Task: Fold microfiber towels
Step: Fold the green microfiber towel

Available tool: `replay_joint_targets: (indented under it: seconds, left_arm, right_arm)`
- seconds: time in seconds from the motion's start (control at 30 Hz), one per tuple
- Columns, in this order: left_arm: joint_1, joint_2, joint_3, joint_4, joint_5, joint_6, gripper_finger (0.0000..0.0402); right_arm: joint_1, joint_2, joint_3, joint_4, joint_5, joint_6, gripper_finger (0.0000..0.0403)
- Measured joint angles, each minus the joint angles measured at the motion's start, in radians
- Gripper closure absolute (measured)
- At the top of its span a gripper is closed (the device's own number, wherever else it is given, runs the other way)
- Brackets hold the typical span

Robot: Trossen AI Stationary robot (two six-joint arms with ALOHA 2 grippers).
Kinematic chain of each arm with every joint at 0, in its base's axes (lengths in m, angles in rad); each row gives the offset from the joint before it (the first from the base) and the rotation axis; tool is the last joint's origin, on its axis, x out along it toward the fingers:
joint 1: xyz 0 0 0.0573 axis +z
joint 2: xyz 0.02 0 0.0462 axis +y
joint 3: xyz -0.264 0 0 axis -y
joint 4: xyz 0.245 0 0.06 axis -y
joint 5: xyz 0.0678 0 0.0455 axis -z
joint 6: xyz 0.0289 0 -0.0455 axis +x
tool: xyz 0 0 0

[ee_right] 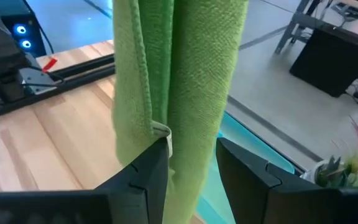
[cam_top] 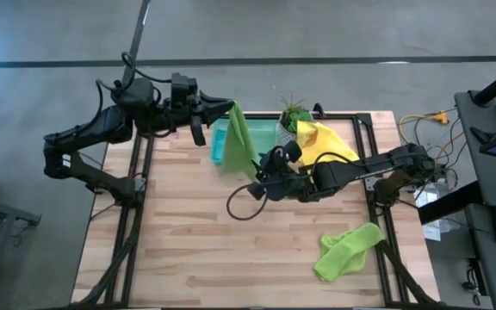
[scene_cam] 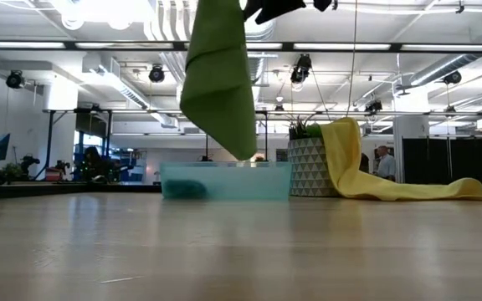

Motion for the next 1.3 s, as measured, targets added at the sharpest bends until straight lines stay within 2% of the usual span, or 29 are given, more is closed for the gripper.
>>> replay_joint_targets:
  seconds: [0.23, 0.67, 0.83, 1.0, 1.2, 1.3]
  left_arm:
    - [0.0, 0.0, -0.001, 0.038, 0.0, 0.001, 0.0402]
    - [0.0, 0.0, -0.001, 0.102, 0.005, -0.008, 0.0402]
    - [0.0, 0.0, 0.0, 0.106, 0.009, -0.026, 0.0402]
    - [0.0, 0.0, 0.0, 0.128, 0.008, -0.027, 0.0402]
    - [0.0, 0.0, 0.0, 0.126, 0.008, -0.027, 0.0402]
    - [0.0, 0.0, 0.0, 0.126, 0.008, -0.026, 0.0402]
  right_arm:
    - [-0.024, 0.0, -0.033, 0.065, -0.08, -0.002, 0.0273]
    - [-0.039, 0.001, -0.053, 0.115, -0.088, -0.058, 0.0272]
    - [-0.045, 0.001, -0.088, 0.222, -0.193, -0.113, 0.0282]
    - [-0.053, 0.001, -0.126, 0.297, -0.246, -0.125, 0.0306]
    - [-0.059, -0.004, -0.131, 0.321, -0.284, -0.185, 0.0383]
    - [-0.059, -0.01, -0.131, 0.323, -0.292, -0.204, 0.0392]
